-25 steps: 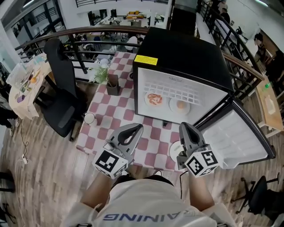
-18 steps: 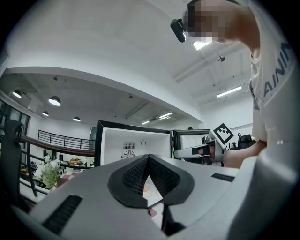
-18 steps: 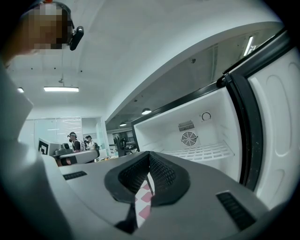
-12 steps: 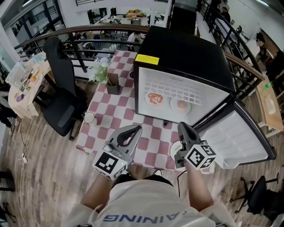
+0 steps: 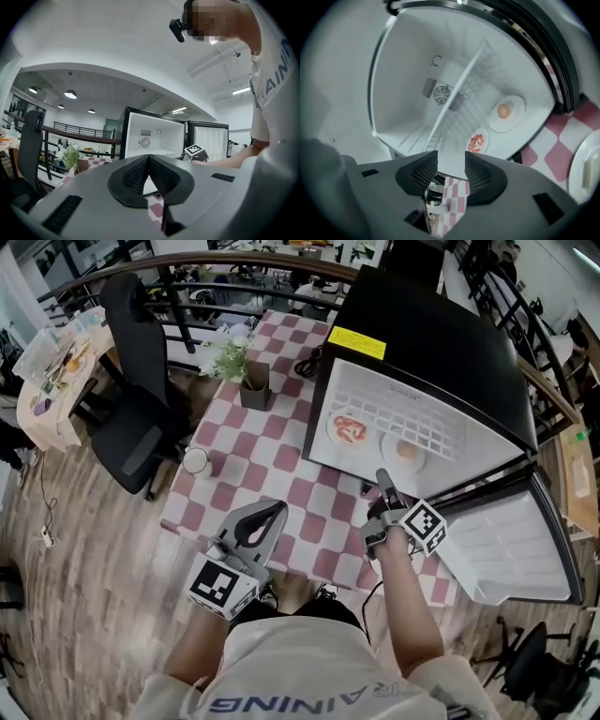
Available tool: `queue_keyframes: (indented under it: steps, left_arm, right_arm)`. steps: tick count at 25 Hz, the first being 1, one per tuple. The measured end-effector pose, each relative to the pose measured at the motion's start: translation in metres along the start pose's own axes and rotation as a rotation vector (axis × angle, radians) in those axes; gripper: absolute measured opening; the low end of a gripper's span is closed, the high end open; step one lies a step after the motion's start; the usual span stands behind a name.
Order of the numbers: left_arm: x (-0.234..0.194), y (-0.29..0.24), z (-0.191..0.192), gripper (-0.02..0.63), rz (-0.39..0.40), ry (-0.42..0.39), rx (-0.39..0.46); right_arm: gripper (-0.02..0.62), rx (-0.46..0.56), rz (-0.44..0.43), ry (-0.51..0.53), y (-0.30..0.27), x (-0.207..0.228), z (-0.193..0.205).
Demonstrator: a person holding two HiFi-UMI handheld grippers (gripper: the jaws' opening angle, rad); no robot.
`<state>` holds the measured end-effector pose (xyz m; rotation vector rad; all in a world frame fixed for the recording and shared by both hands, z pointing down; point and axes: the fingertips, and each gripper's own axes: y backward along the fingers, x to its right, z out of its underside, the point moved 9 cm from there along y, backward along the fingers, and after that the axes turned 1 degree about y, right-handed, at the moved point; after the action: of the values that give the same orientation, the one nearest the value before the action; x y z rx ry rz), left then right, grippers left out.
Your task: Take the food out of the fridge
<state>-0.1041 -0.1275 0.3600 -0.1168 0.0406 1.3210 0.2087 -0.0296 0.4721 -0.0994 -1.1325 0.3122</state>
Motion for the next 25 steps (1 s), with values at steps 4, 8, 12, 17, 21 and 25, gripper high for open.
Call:
queue_keyframes:
  steps: [4,8,12,17,21,25]
  left_arm:
    - [-0.010,0.010,0.010,0.008,-0.040,0.028,-0.024]
    - [-0.021,0.009,0.017,0.008,-0.060,0.043,-0.035]
    - [-0.028,0.003,0.022,0.008,-0.070,0.072,-0.052]
    - [-0.040,-0.004,0.031,0.008,-0.082,0.099,-0.066]
    - [-0.047,-0.011,0.036,0.008,-0.078,0.079,-0.071]
    - [-0.051,-0.014,0.037,0.007,-0.072,0.078,-0.085]
  right_arm:
    - [0.172,-0.008,0.077,-0.188,-0.032,0.035,0.010]
    - [0.172,-0.002,0.129,-0.294,-0.063,0.055,0.016]
    - [0.172,-0.010,0.175,-0.340,-0.090,0.067,0.021]
    - [0.172,-0.022,0.230,-0.356,-0.117,0.079,0.025]
    - [0.172,-0.029,0.263,-0.362,-0.133,0.083,0.024]
    - [0.172,-0.038,0.296,-0.428,-0.142,0.086,0.027]
